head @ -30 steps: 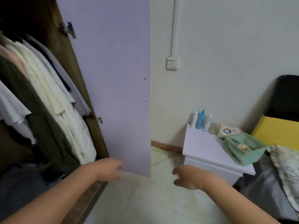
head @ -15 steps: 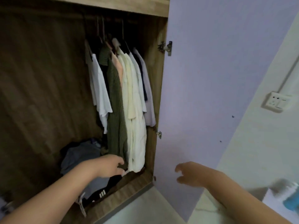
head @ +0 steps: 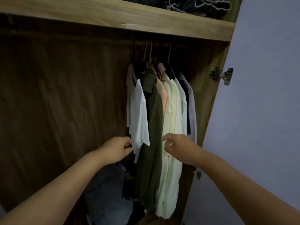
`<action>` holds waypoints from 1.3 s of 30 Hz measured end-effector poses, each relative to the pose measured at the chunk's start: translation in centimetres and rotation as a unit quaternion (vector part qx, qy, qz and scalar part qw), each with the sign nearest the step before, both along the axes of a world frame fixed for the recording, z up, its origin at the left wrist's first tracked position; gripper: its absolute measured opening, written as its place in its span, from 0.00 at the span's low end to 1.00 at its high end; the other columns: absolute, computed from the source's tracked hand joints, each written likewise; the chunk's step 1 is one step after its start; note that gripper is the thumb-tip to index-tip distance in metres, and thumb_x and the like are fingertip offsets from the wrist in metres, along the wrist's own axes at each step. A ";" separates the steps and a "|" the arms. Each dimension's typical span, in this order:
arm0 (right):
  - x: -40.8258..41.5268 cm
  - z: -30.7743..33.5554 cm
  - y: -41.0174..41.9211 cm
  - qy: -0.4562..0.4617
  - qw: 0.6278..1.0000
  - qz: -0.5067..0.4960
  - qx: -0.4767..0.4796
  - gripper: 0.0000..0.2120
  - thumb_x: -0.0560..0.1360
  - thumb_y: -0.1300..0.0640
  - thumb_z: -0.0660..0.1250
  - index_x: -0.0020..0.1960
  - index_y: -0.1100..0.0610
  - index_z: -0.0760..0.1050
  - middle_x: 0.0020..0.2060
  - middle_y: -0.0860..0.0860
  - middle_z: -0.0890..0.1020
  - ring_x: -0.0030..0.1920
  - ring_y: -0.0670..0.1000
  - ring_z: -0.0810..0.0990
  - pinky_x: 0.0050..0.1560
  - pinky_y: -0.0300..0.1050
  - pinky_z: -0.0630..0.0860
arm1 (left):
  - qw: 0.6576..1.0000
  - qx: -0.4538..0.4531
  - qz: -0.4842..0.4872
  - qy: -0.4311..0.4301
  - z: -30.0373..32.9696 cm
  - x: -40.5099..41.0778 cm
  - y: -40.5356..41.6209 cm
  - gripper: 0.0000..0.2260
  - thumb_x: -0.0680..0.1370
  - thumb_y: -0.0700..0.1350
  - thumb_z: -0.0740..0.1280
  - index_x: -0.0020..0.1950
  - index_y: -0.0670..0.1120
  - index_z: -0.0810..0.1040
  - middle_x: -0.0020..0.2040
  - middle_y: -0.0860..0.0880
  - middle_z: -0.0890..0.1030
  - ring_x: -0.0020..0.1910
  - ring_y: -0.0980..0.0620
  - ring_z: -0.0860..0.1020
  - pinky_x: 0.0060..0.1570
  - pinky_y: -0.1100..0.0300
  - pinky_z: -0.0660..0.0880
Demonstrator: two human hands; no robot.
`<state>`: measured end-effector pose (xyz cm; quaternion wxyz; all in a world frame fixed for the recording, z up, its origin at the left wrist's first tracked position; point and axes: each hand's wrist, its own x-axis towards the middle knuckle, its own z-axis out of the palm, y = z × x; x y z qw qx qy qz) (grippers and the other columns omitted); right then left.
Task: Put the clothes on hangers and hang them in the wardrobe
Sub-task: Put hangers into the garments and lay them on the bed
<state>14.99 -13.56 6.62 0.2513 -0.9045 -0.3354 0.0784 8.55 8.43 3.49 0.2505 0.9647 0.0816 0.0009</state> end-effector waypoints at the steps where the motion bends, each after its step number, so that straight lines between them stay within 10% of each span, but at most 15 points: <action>1: 0.7 1.0 1.7 0.003 0.999 -0.005 0.049 0.18 0.80 0.58 0.59 0.69 0.56 0.68 0.57 0.53 0.77 0.48 0.46 0.77 0.41 0.24 0.69 | 1.000 -0.004 0.003 -0.028 0.8 1.1 0.9 0.16 0.80 0.45 0.61 0.67 0.46 0.70 0.63 0.48 0.74 0.58 0.54 0.73 0.60 0.64 0.69; 7: 5.9 5.0 12.5 -0.050 0.975 -0.045 0.211 0.25 0.80 0.56 0.56 0.76 0.55 0.56 0.70 0.52 0.67 0.69 0.52 0.68 0.68 0.42 0.65 | 0.989 -0.071 0.010 -0.128 5.1 7.7 6.0 0.17 0.79 0.40 0.60 0.69 0.47 0.68 0.66 0.48 0.73 0.63 0.51 0.73 0.62 0.60 0.69; 13: 9.9 6.3 19.7 -0.012 0.948 -0.101 0.302 0.20 0.80 0.60 0.56 0.72 0.59 0.62 0.55 0.55 0.77 0.45 0.51 0.77 0.37 0.39 0.70 | 0.948 -0.257 -0.022 -0.185 7.4 11.1 8.7 0.21 0.80 0.34 0.53 0.72 0.49 0.63 0.64 0.54 0.68 0.60 0.59 0.68 0.51 0.72 0.67; 20: 11.4 7.2 24.9 0.218 0.846 -0.127 0.470 0.15 0.78 0.64 0.57 0.64 0.57 0.71 0.56 0.58 0.78 0.56 0.57 0.78 0.56 0.52 0.77 | 0.922 -0.328 -0.043 -0.200 7.2 12.4 11.0 0.22 0.79 0.31 0.52 0.69 0.49 0.66 0.60 0.54 0.73 0.54 0.64 0.73 0.47 0.77 0.71; 29: 9.9 11.3 20.5 0.277 0.721 -0.012 0.635 0.21 0.71 0.76 0.48 0.54 0.63 0.73 0.44 0.59 0.80 0.44 0.55 0.81 0.47 0.47 0.80 | 0.903 -0.222 -0.068 -0.361 11.0 11.0 10.0 0.18 0.79 0.35 0.58 0.66 0.49 0.71 0.62 0.54 0.73 0.60 0.61 0.72 0.54 0.75 0.69; 39: 5.7 9.4 5.9 0.266 0.836 -0.015 0.479 0.25 0.67 0.75 0.51 0.51 0.58 0.79 0.46 0.59 0.83 0.45 0.58 0.83 0.42 0.50 0.81 | 0.913 -0.115 0.054 -0.387 9.9 11.7 6.1 0.15 0.78 0.39 0.61 0.65 0.42 0.70 0.65 0.45 0.70 0.64 0.47 0.70 0.64 0.58 0.64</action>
